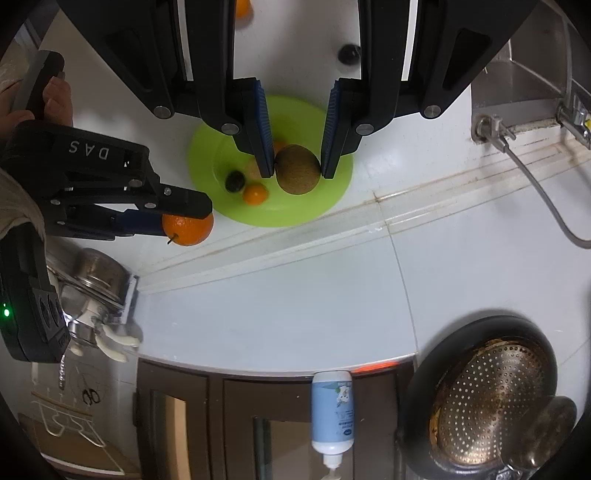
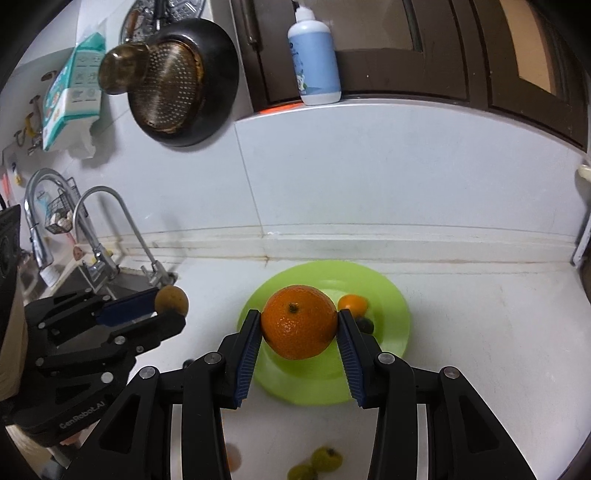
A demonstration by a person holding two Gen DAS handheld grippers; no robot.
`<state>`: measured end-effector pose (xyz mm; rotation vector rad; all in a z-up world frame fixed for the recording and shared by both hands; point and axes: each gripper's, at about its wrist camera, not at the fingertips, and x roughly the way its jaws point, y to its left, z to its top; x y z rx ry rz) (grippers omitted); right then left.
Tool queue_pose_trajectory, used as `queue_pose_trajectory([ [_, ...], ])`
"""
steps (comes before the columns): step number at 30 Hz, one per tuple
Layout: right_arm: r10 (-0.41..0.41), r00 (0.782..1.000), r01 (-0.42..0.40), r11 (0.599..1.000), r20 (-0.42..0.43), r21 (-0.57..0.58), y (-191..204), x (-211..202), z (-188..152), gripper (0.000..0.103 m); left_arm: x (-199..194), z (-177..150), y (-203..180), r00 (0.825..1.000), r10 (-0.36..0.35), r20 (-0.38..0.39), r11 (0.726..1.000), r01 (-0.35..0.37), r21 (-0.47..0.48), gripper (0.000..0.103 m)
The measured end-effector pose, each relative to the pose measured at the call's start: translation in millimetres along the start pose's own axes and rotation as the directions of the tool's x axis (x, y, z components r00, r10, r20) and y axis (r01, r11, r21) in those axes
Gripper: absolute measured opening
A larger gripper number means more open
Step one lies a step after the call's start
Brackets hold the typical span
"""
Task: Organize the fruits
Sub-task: 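Carry the kiwi and orange onto the green plate and open both tools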
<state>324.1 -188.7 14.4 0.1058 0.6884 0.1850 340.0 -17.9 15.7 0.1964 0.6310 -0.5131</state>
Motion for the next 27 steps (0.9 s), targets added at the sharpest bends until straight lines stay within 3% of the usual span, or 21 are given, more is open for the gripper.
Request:
queue_pose_trajectory([
  [11, 0.01, 0.998, -0.011, 1.0, -0.056, -0.02, -12, 53, 22, 0.042, 60, 11, 22, 0.997, -0.022, -0.076, 1.0, 0.022, -0.007, 0.026],
  [27, 0.041, 0.986, -0.041, 0.999, -0.159, 0.005, -29, 119, 14, 0.042, 127, 1, 31, 0.977, -0.073, -0.2, 0.996, 0.061, -0.065, 0.026],
])
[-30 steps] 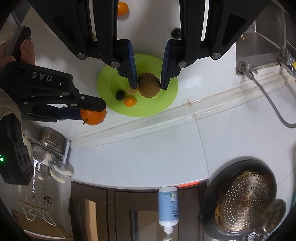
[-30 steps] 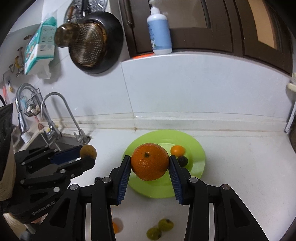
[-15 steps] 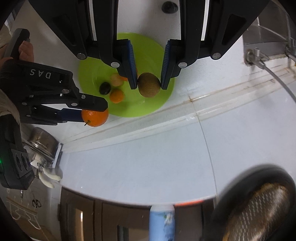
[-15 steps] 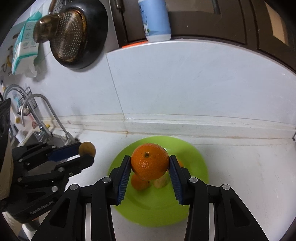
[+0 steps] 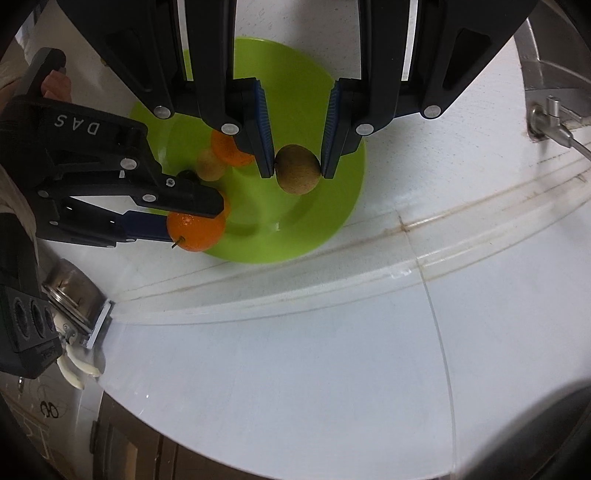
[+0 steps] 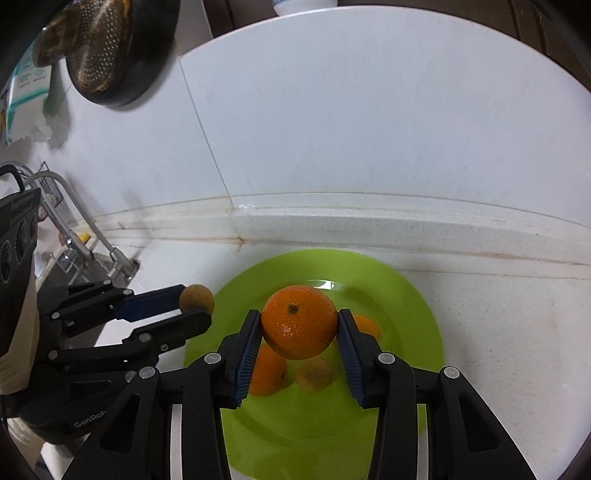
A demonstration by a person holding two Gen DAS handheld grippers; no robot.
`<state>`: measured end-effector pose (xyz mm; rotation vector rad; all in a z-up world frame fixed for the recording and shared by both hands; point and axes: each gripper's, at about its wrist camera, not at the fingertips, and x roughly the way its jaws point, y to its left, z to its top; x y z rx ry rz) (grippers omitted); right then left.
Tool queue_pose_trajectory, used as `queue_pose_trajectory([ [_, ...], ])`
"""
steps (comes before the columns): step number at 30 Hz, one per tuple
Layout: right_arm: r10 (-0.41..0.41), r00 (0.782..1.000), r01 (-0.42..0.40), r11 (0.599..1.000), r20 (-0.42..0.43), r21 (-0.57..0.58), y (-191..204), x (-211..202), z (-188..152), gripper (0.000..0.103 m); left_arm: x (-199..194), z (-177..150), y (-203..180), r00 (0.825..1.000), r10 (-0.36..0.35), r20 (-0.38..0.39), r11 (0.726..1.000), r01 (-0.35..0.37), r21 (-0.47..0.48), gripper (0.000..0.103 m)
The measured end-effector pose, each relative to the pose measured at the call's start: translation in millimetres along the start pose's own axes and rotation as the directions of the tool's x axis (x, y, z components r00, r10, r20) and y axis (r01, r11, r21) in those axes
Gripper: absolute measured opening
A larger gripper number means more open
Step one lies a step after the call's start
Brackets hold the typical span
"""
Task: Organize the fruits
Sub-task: 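Carry the kiwi and orange onto the green plate and open both tools, then withdraw both tools from the plate toward the loose fruits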
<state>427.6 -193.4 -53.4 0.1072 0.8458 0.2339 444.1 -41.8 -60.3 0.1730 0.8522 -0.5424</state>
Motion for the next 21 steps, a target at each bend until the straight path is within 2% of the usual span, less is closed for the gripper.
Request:
queue_pose_trajectory([
  [6, 0.005, 1.0, -0.005, 1.0, -0.012, 0.002, -4, 7, -1, 0.042, 11, 3, -2, 1.0, -0.008, -0.029, 1.0, 0.008, -0.013, 0.026],
  [8, 0.004, 1.0, -0.004, 1.0, -0.015, 0.003, -4, 9, -1, 0.042, 10, 4, -5, 1.0, -0.002, -0.031, 1.0, 0.002, -0.011, 0.032],
  [13, -0.004, 1.0, 0.005, 1.0, -0.008, 0.027, -7, 6, -2, 0.048, 2, 4, -7, 0.999, 0.045, -0.015, 0.999, -0.045, 0.009, 0.039],
  [21, -0.037, 0.998, 0.037, 0.999, 0.041, -0.004, 0, -22, -9, 0.048, -29, -4, -15, 0.994, 0.106, 0.024, 0.994, -0.107, 0.034, 0.041],
])
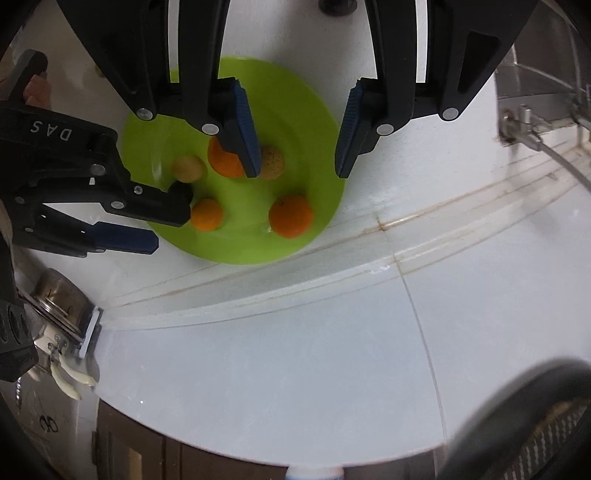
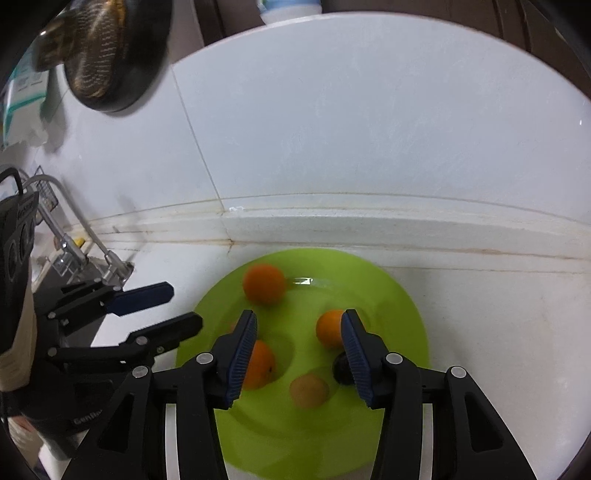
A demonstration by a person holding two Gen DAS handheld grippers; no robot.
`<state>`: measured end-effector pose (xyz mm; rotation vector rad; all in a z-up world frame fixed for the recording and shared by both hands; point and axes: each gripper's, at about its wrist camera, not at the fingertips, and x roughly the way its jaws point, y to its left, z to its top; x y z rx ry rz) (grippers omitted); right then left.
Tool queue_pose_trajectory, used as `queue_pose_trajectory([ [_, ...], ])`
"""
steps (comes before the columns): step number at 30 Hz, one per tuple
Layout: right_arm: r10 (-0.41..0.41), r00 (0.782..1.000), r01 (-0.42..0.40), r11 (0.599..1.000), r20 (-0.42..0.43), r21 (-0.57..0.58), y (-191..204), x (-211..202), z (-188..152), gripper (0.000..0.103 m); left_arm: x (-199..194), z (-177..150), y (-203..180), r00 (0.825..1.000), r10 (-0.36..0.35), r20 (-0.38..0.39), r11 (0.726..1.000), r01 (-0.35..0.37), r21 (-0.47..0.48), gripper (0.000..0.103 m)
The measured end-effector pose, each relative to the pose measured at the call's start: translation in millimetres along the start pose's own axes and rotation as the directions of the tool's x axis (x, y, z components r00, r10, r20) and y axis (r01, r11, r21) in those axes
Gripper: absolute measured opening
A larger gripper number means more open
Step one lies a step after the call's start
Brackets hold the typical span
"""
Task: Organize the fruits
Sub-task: 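Withdraw both tools from the plate toward the loose fruits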
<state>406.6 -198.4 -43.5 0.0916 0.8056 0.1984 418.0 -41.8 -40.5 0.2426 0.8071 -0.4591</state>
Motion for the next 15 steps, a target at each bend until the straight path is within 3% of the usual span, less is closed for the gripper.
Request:
queue_pose_trajectory([
  [13, -0.034, 0.993, 0.037, 0.999, 0.11, -0.026, 25, -80, -19, 0.049, -78, -17, -17, 0.991, 0.067, 0.114, 0.997, -0.07, 0.023, 0.06],
  [15, -0.032, 0.992, 0.035, 0.999, 0.123, -0.024, 30, -92, -25, 0.053, -91, -23, -20, 0.989, 0.063, 0.132, 0.998, -0.066, 0.018, 0.063],
])
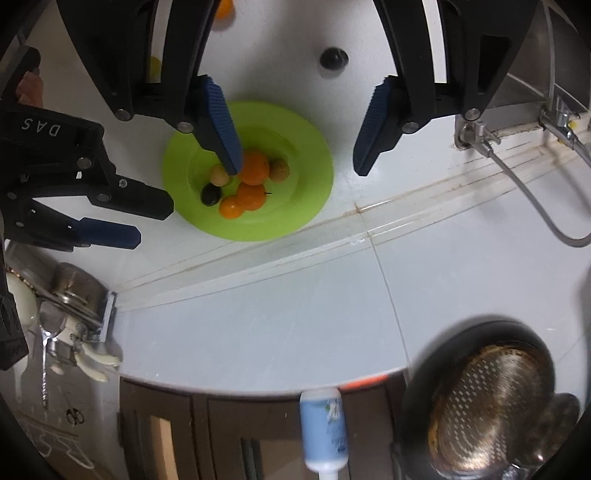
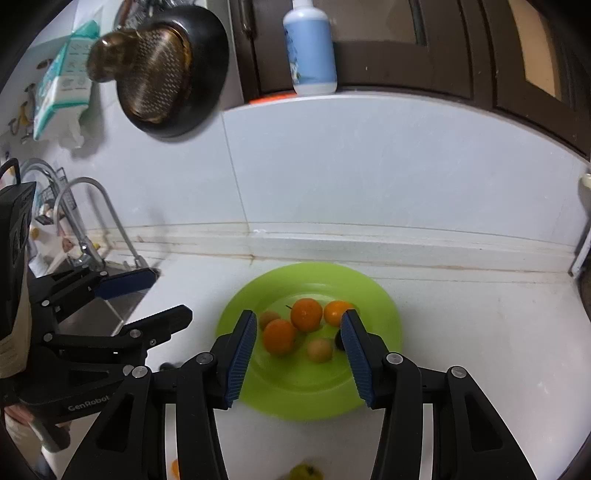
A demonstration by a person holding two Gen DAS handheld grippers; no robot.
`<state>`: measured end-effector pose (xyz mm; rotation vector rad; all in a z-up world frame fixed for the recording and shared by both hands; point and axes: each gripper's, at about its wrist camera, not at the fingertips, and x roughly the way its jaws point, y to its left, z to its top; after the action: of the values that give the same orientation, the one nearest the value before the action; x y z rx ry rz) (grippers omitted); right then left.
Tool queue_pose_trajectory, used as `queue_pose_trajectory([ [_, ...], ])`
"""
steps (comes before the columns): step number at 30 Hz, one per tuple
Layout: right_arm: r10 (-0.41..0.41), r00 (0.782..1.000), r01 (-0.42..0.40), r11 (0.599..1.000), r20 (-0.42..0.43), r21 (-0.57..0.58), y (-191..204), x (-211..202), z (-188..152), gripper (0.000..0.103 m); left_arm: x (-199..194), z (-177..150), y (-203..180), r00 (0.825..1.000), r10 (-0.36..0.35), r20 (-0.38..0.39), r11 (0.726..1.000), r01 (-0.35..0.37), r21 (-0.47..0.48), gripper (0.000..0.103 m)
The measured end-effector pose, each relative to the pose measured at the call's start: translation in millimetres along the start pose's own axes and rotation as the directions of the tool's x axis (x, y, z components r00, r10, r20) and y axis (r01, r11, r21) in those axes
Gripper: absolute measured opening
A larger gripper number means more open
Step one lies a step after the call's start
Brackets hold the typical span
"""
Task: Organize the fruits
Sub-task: 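Withdraw both tools from the plate toward the loose fruits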
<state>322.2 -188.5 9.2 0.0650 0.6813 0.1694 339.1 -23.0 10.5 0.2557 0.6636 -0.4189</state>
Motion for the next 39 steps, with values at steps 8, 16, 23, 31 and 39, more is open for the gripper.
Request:
queue_pose_trajectory([
  [8, -0.021, 0.999, 0.021, 1.0, 0.05, 0.006, 11, -46, -19, 0.06, -45, -20, -9, 0.998, 0.023, 0.055, 1.0, -0.022, -0.019, 0.081],
  [16, -0.068, 0.994, 0.068, 0.998, 0.087, -0.001, 22, -78, -40, 0.061, -74, -42, -17, 0.996, 0.036, 0.081, 0.999, -0.033, -0.031, 0.085],
  [23, -0.089, 0.991, 0.091, 0.996, 0.102, -0.017, 28, -95, -53, 0.061, -88, -59, -18, 0.996, 0.025, 0.082, 0.998, -0.02, -0.066, 0.086],
  [31, -0.094, 0.993, 0.098, 0.994, 0.076, -0.052, 36, -104, -73, 0.061, -96, -83, -24, 0.996, 0.033, 0.082, 0.997, -0.027, -0.075, 0.086],
  [39, -0.097, 0.993, 0.101, 0.992, 0.06, -0.074, 41, -106, -93, 0.061, -93, -101, -31, 0.998, 0.016, 0.066, 0.997, -0.011, -0.07, 0.086],
])
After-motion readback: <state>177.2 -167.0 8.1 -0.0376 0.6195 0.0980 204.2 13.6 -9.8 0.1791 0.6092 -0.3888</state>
